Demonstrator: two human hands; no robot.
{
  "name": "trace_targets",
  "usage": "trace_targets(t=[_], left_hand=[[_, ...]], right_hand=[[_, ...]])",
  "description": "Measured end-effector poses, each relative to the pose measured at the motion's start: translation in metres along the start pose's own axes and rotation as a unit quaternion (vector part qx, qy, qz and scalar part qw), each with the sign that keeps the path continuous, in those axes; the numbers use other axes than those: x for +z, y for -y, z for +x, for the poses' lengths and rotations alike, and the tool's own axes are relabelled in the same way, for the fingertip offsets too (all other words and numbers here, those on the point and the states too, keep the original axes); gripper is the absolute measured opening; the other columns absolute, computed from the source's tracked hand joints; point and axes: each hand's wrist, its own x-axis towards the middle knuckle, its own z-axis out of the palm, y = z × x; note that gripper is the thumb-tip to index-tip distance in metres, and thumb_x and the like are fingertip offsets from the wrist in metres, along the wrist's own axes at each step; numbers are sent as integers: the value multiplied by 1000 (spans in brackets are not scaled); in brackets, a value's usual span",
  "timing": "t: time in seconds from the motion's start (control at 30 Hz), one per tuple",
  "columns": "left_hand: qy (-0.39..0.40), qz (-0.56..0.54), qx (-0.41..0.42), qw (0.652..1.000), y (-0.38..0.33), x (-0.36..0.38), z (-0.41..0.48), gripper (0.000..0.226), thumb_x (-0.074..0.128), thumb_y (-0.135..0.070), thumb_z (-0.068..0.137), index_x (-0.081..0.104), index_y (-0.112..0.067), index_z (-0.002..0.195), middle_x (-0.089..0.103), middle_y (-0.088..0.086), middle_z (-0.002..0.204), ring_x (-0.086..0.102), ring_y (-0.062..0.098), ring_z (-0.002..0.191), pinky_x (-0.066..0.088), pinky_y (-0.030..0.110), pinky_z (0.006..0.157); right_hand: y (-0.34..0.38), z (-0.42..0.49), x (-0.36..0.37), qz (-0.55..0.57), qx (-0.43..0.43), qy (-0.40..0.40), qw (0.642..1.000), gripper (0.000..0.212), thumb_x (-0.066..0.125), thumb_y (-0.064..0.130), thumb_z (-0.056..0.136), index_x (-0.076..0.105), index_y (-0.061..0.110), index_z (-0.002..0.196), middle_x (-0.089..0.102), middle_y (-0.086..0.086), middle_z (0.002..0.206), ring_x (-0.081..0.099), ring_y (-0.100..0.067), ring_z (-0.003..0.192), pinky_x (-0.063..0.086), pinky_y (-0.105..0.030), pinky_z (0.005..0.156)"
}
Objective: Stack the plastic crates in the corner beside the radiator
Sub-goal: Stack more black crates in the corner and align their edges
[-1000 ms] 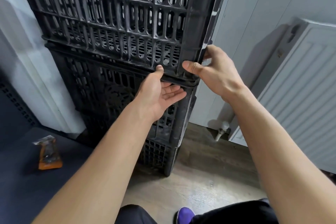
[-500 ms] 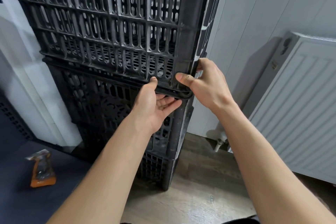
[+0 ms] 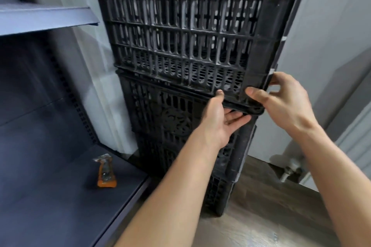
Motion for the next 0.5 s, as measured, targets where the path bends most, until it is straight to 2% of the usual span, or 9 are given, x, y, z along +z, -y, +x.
trace_targets(t=[0.17, 0.23, 0.3, 0.37, 0.43, 0.5], left_hand=[[-9, -5, -7, 1000, 1, 1, 0, 36, 54, -39, 99, 62, -4, 106, 65, 21, 102, 64, 30, 91, 59, 45, 67], [-12, 42, -19, 999, -3, -2, -2, 40, 54, -42, 99, 60, -3, 105, 64, 20, 101, 64, 31, 90, 60, 44, 68], [-50, 137, -14, 989, -12, -11, -3, 48, 59, -49, 94, 56, -4, 112, 64, 17, 100, 68, 30, 87, 61, 41, 68], [-146, 207, 50, 966, -26, -29, -2, 54, 64, -51, 90, 49, -8, 119, 62, 10, 98, 69, 22, 77, 63, 38, 70], [-243, 215, 171, 930, -48, -47, 2, 43, 64, -45, 92, 47, -11, 113, 58, 4, 93, 63, 16, 69, 62, 41, 76], [-289, 252, 268, 884, -76, -56, 8, 32, 63, -40, 93, 46, -16, 107, 55, 1, 97, 60, 18, 76, 59, 46, 83]], right_hand=[[-1, -3, -3, 0, 7, 10, 1000, 29, 71, 52, 81, 64, 36, 105, 66, 12, 113, 64, -18, 105, 51, -46, 95], [-1, -4, -3, 5, 7, 17, 1000, 26, 72, 51, 83, 61, 39, 103, 65, 14, 114, 64, -18, 107, 50, -46, 95], [0, -5, -4, 6, 10, 28, 1000, 24, 70, 51, 85, 58, 41, 104, 63, 16, 115, 62, -17, 109, 49, -44, 94], [0, -5, -4, 11, 11, 35, 999, 24, 69, 52, 86, 57, 42, 106, 62, 18, 116, 61, -16, 109, 47, -42, 91], [0, -5, -3, 15, 12, 34, 999, 26, 68, 53, 87, 56, 42, 107, 62, 17, 118, 61, -17, 108, 46, -40, 88], [1, -7, -2, 17, 17, 29, 999, 28, 67, 52, 87, 54, 42, 110, 61, 14, 120, 60, -18, 108, 45, -40, 86]])
